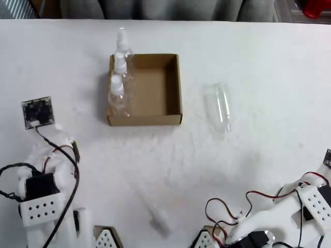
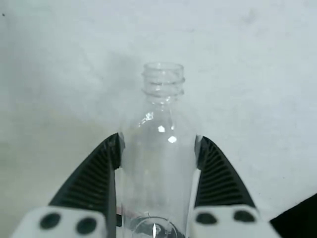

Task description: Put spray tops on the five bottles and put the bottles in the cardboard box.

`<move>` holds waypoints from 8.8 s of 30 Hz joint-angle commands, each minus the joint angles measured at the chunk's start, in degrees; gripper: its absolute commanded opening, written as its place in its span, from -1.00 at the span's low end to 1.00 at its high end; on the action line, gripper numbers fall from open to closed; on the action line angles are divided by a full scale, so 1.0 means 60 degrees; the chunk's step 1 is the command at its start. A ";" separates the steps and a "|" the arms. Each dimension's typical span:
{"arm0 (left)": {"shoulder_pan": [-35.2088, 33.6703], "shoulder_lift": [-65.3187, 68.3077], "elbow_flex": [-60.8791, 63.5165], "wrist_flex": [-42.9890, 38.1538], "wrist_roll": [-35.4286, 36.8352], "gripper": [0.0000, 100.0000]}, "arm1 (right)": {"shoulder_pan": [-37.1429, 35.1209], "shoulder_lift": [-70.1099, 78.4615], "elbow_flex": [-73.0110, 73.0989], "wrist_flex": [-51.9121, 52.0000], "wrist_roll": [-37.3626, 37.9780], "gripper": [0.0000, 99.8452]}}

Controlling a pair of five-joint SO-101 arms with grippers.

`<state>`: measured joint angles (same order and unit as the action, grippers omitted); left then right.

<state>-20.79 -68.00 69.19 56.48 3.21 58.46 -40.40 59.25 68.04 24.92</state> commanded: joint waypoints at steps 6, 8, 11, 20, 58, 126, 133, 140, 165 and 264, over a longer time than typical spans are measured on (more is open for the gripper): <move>-0.0227 -0.0183 0.0806 -0.0894 -0.0733 -0.96 | -0.0110 -0.0212 -0.0044 -0.0066 -0.0015 -0.97; -0.0227 -0.0183 0.0982 -0.0894 -0.0762 -0.94 | -0.0110 -0.0212 -0.0044 -0.0066 -0.0015 -0.97; -0.0242 -0.0183 0.1143 -0.0821 -0.0689 -0.73 | -0.0110 -0.0212 -0.0044 -0.0066 -0.0015 -0.97; -0.1282 -0.0198 0.0249 -0.0835 -0.0777 -0.43 | -0.0110 -0.0212 -0.0044 -0.0066 -0.0015 -0.97; -0.4066 0.4081 -0.3282 -0.2154 -0.1626 -0.43 | -0.0462 -0.0212 -0.0029 -0.0081 -0.0015 -0.97; -0.2249 0.9355 -0.2784 -0.2784 -1.4535 -0.43 | -0.0403 -0.0212 0.0059 -0.0110 -0.0015 -0.97; -0.2249 0.9941 -0.3018 -0.2784 -1.4593 -0.80 | -0.0418 -0.0212 0.0059 -0.0110 -0.0015 -0.97; -0.2366 0.9927 -0.3839 -0.0601 -1.4579 -0.94 | -0.0403 -0.0212 0.0059 -0.0110 -0.0015 -0.97; 0.0271 0.9429 -0.9128 0.6300 -0.7399 -0.96 | -0.0769 -0.0271 0.0015 -0.0491 0.0176 -0.97; 0.4168 0.4505 -1.0271 -0.1348 0.0806 -0.96 | -1.5934 -1.0469 0.6271 -0.7465 -0.4835 -0.97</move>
<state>1.71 -38.29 11.25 53.67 7.43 -36.57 -102.37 96.35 23.21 -4.00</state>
